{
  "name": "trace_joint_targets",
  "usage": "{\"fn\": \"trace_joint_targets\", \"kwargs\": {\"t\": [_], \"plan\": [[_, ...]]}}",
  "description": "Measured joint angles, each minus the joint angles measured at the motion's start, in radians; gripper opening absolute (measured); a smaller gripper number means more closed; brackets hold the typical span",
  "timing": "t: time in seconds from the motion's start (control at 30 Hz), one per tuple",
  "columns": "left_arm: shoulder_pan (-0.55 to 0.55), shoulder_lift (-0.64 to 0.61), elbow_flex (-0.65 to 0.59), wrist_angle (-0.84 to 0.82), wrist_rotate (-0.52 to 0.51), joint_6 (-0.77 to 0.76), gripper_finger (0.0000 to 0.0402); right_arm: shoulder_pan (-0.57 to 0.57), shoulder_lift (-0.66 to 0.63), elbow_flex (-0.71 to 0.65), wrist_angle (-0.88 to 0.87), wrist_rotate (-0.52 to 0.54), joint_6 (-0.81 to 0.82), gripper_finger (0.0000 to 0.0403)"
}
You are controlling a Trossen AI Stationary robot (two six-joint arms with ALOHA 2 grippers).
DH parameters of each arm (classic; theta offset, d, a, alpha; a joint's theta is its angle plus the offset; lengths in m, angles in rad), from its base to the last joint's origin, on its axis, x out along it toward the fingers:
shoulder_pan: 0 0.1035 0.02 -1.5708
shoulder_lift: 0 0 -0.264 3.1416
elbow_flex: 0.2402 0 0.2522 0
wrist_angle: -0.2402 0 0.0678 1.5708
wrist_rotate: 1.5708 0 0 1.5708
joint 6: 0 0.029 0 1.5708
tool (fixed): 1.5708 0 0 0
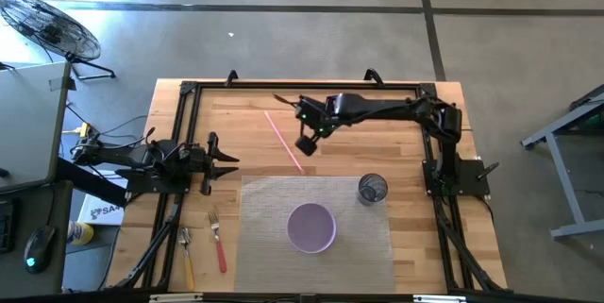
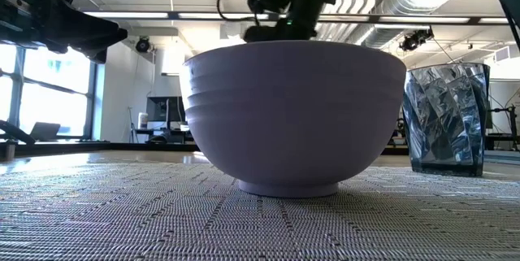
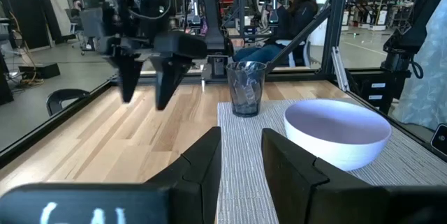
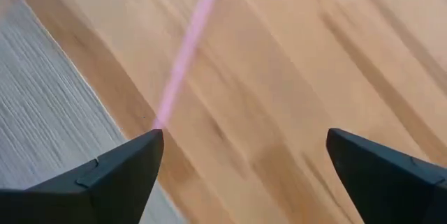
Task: Pick & Place Utensil
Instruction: Put the pink straw into the blue cup on the gray mat
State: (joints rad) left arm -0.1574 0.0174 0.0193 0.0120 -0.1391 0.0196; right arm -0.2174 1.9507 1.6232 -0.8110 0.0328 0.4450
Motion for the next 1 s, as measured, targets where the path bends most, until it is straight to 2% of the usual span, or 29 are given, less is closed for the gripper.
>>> {"fn": "trace_joint_targets", "kwargs": {"t": [0.13, 0.27, 0.37, 0.63, 0.83, 1.0], "plan": [[0.0, 0.0, 0.0, 0.0, 0.0, 0.0, 0.0101, 0.039, 0.0, -0.104, 0.237, 0.049, 0.01, 0.0374], [0.0, 0.0, 0.0, 0.0, 0.0, 0.0, 0.0101, 0.086, 0.011, -0.193, 0.363, 0.118, 0.02, 0.0349], [0.0, 0.0, 0.0, 0.0, 0.0, 0.0, 0.0101, 0.125, 0.053, -0.204, 0.362, 0.168, 0.034, 0.033], [0.0, 0.0, 0.0, 0.0, 0.0, 0.0, 0.0101, 0.181, 0.217, -0.104, 0.33, 0.179, 0.049, 0.0302], [0.0, 0.0, 0.0, 0.0, 0.0, 0.0, 0.0101, 0.18, 0.228, -0.099, 0.322, 0.231, 0.053, 0.0276], [0.0, 0.0, 0.0, 0.0, 0.0, 0.0, 0.0101, 0.187, 0.228, -0.099, 0.322, 0.24, 0.051, 0.0233]]}}
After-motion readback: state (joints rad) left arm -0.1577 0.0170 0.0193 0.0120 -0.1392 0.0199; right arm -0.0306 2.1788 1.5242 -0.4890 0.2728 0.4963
